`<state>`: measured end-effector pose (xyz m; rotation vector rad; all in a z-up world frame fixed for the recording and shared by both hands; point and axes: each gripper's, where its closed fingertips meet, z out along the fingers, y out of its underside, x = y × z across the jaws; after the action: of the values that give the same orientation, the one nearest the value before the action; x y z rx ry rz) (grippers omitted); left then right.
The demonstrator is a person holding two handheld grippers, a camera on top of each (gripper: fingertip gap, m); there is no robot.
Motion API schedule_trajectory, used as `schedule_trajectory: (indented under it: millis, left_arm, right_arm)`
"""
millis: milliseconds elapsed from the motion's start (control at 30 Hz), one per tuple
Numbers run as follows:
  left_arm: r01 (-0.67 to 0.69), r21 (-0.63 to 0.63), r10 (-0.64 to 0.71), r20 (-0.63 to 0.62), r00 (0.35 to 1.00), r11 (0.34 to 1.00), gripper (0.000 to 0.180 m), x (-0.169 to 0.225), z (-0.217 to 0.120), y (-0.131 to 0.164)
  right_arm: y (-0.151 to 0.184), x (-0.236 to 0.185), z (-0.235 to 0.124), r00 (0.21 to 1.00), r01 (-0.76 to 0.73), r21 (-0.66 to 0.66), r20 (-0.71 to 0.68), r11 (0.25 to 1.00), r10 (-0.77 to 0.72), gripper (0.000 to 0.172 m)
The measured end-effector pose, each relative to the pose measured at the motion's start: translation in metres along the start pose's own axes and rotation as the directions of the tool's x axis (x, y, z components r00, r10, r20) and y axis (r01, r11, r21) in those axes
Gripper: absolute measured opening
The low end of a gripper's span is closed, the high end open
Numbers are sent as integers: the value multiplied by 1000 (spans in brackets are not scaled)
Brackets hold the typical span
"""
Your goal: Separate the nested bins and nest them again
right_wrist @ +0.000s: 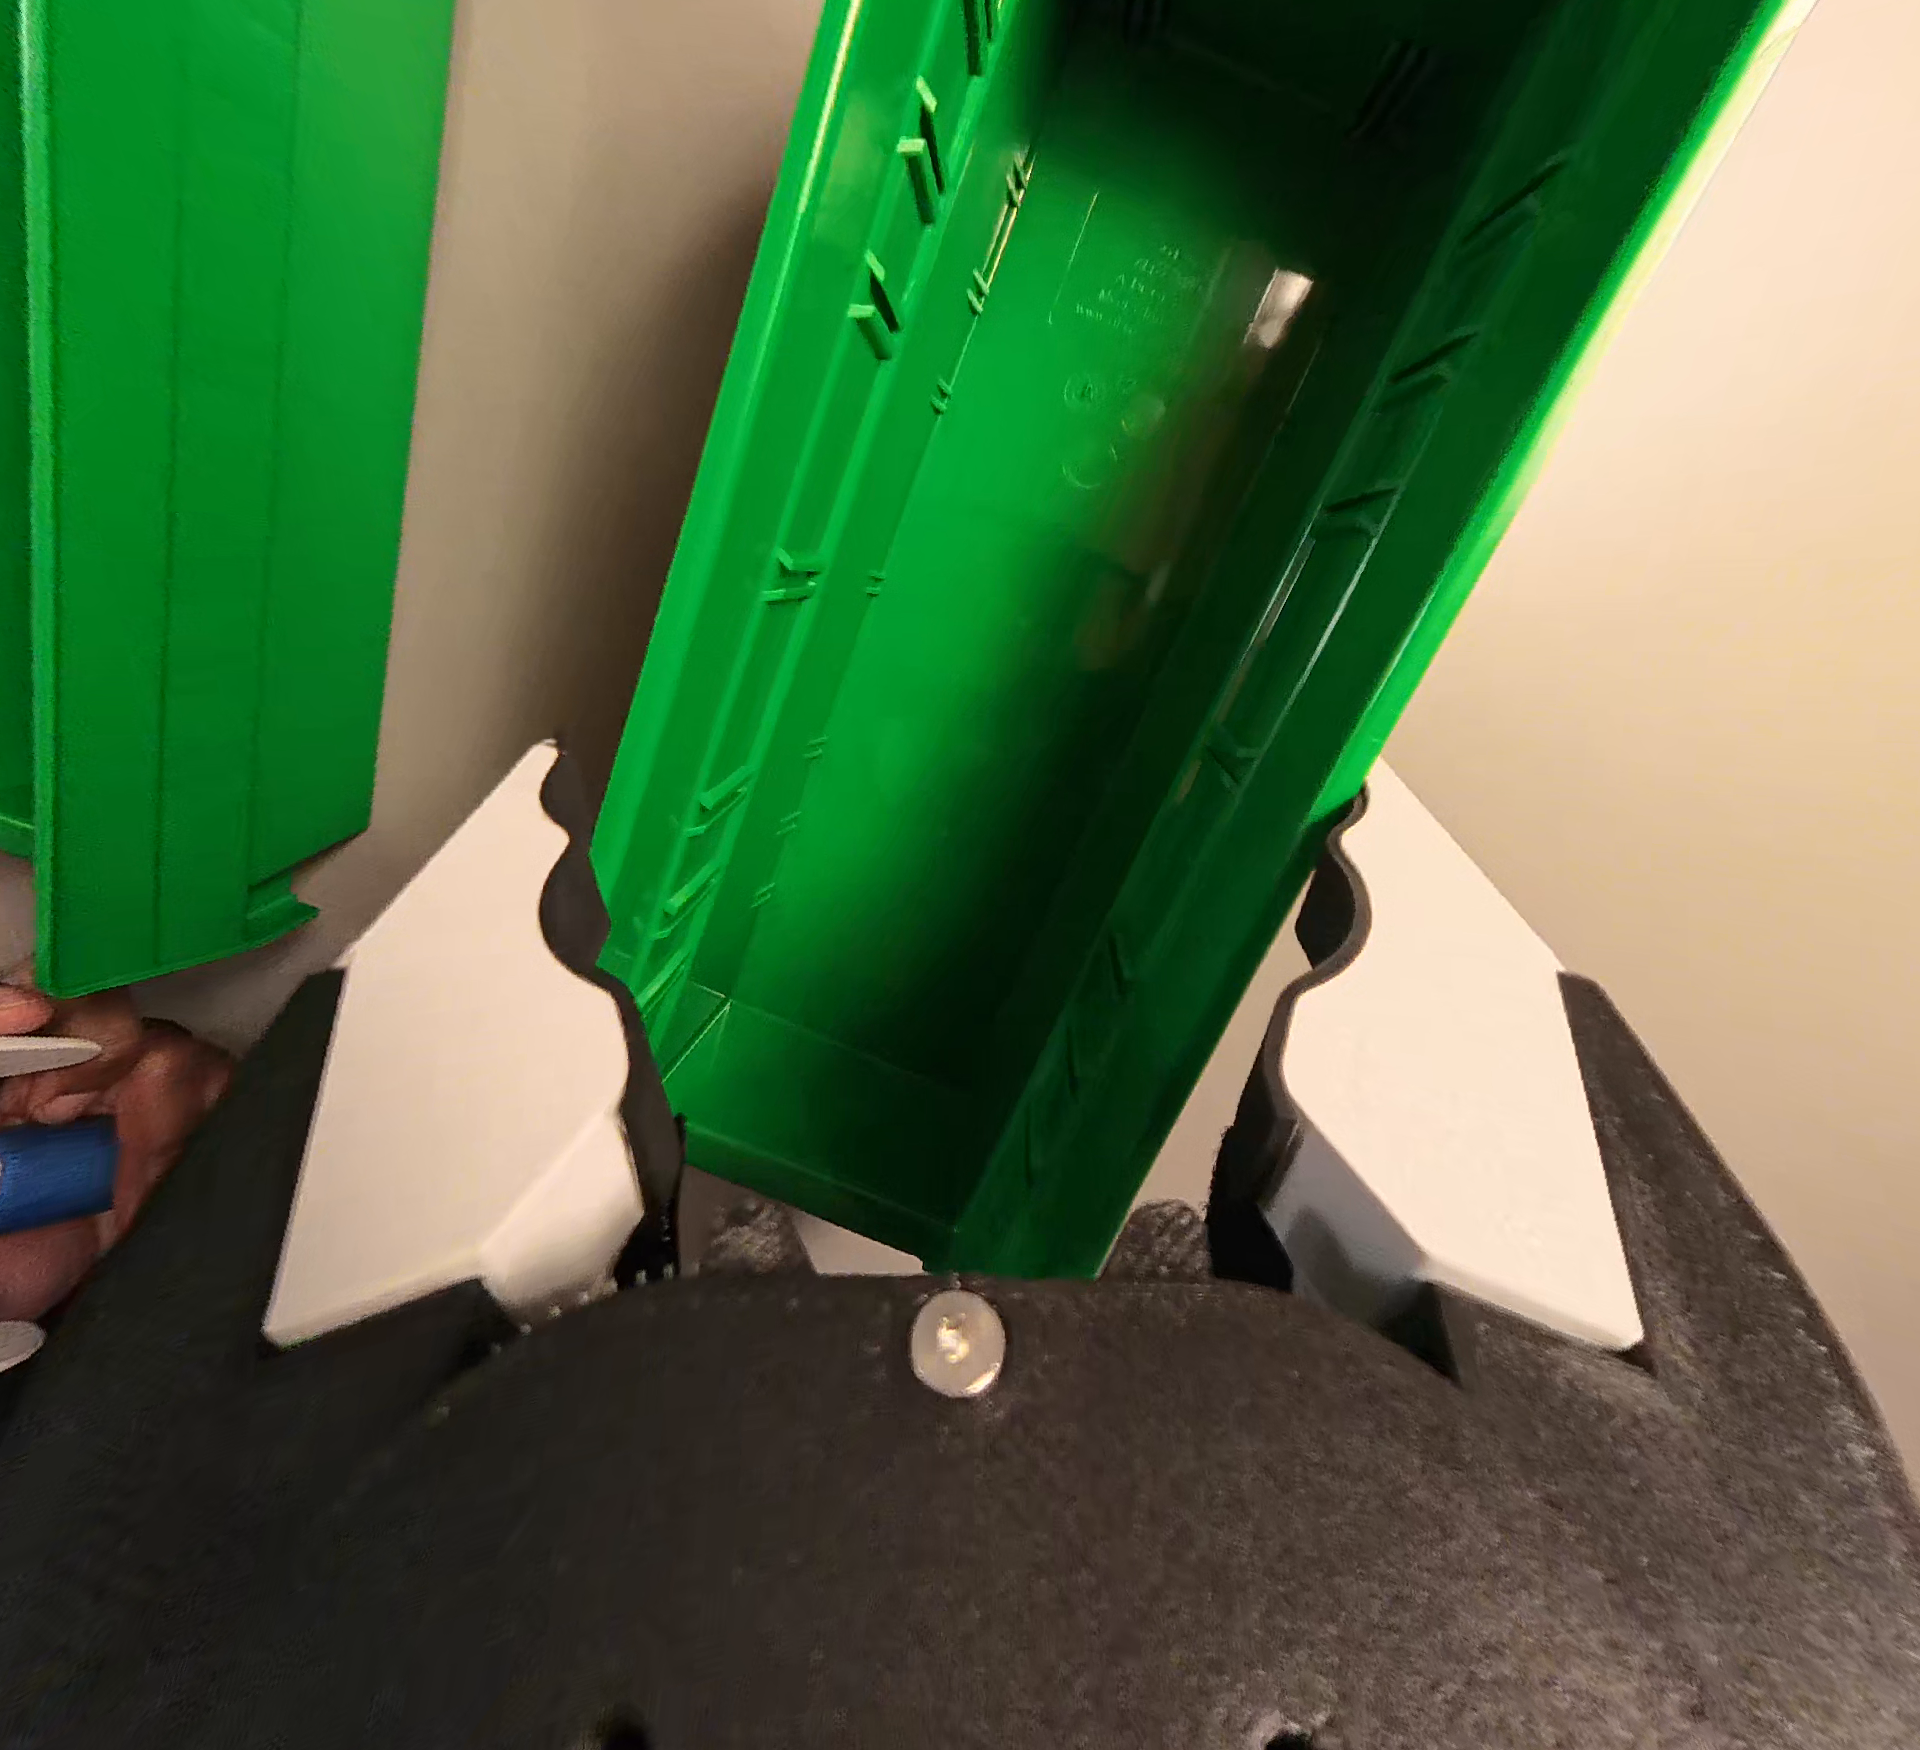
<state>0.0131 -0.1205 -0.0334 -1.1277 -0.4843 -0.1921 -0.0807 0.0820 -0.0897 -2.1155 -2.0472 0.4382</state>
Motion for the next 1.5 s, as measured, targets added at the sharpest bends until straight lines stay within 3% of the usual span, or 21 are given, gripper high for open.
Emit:
schedule_trajectory:
  millis: [500, 1500]
  left_arm:
    - [12, -6, -13, -4, 1000, 1000, 77, 0, 1, 1]
    - [21, -6, -21, -10, 1000, 1000, 76, 0, 1, 1]
  right_arm:
    - [-5, -4, -6, 999, -16, 49, 29, 999, 15, 117]
    - [-15, -31, -38, 996, 51, 126, 70, 991, -60, 113]
